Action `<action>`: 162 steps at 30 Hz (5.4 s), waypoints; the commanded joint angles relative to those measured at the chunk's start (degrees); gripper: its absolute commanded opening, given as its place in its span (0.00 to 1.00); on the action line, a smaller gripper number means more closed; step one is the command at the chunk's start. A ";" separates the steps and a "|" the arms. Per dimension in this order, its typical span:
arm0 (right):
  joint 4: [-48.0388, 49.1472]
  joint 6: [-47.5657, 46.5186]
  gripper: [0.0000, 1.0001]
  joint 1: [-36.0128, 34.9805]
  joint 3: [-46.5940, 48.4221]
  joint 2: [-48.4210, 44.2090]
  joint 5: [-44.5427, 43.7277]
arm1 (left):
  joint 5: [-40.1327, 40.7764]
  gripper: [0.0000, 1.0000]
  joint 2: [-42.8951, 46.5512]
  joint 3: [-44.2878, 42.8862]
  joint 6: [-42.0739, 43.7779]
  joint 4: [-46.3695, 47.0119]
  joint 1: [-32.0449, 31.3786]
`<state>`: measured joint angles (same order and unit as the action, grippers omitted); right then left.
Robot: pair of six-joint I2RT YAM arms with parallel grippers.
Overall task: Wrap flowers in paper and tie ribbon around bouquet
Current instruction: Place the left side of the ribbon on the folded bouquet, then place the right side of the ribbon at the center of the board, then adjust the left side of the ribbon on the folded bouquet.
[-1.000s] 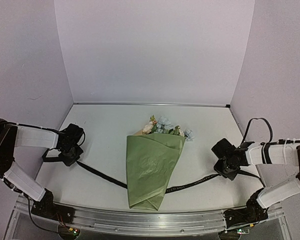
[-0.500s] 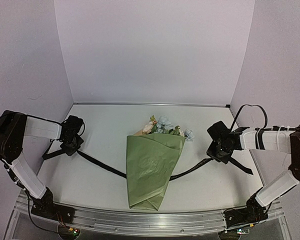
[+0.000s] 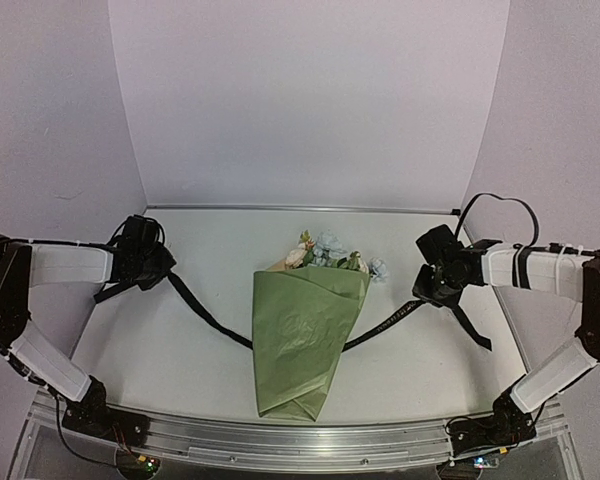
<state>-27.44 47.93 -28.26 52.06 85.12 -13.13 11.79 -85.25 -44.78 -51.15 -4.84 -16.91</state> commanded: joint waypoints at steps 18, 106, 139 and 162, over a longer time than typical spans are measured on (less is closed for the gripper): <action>-1.57 -1.27 0.00 0.18 0.47 -0.22 10.38 | -6.37 0.00 -27.31 -34.99 57.09 -4.56 -56.34; 20.35 -7.48 0.76 5.88 15.81 21.82 41.60 | -11.62 0.60 -12.21 -19.03 25.00 -2.10 -37.82; 23.83 -4.62 0.11 5.87 9.98 18.27 41.82 | -11.62 0.60 -12.83 -18.06 24.09 -0.90 -37.84; -44.18 -20.27 0.00 5.92 8.80 -15.05 16.66 | -15.93 0.56 -12.15 -19.11 30.27 -4.29 -37.84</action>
<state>-43.69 34.19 -22.30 60.38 79.34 16.52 -2.67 -97.82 -61.52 -24.60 -7.67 -55.07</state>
